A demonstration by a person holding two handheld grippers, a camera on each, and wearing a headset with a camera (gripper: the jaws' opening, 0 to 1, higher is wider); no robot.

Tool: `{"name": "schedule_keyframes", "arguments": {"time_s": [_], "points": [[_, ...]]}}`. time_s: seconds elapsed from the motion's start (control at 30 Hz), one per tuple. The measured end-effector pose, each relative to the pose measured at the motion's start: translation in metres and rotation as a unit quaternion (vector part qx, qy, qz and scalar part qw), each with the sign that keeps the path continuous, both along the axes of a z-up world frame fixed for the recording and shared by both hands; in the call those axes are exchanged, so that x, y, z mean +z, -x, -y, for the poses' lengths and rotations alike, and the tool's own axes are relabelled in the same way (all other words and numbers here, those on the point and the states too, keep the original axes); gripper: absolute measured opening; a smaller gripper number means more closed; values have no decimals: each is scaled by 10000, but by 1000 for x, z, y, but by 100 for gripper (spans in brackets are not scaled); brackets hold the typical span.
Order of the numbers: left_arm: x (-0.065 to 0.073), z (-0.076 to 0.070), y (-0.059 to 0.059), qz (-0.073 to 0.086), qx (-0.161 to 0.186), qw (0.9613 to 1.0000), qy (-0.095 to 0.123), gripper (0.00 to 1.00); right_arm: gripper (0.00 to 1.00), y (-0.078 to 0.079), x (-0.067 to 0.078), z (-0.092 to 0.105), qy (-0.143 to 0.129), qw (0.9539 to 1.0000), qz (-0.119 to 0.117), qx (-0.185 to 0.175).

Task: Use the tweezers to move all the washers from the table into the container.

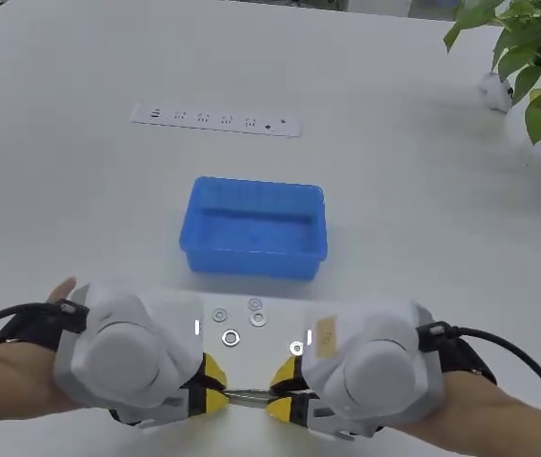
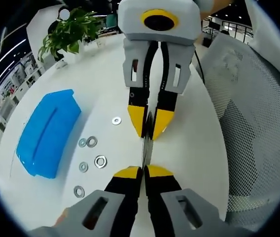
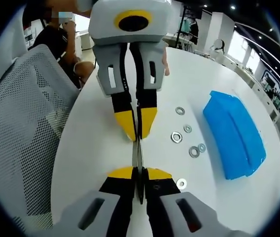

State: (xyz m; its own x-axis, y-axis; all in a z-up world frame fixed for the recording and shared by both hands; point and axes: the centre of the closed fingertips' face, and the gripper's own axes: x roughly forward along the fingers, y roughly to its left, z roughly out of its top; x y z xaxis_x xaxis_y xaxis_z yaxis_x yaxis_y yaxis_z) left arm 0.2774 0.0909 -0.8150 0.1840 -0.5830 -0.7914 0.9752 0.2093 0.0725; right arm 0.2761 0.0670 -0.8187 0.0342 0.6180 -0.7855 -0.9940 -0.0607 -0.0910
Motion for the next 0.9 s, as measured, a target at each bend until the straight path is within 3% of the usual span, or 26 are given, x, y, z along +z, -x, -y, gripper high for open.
{"name": "schedule_keyframes", "arguments": {"time_s": [0.03,0.1,0.23,0.5,0.7,0.83,0.87,0.9], "points": [[0,0,0,-20,12,10000,-1,7,8,0,0,0,-6,10000,24,2],[0,-1,1,-237,188,9995,37,7,8,0,1,0,-28,10000,66,47],[-1,-2,0,-332,224,9992,50,7,7,1,1,-1,31,9995,259,176],[0,-1,1,-277,228,9993,65,8,7,2,15,-4,-234,9988,407,155],[0,-2,0,-344,234,9991,94,8,7,2,18,-7,-324,9983,444,167],[0,-1,2,-281,45,9996,-90,7,7,2,19,-7,-336,9982,450,188],[-1,-2,3,-343,55,9993,-99,7,7,3,19,-8,-340,9981,457,220],[-1,-3,7,-601,138,9981,-75,7,7,5,19,-8,-340,9981,453,251]]}}
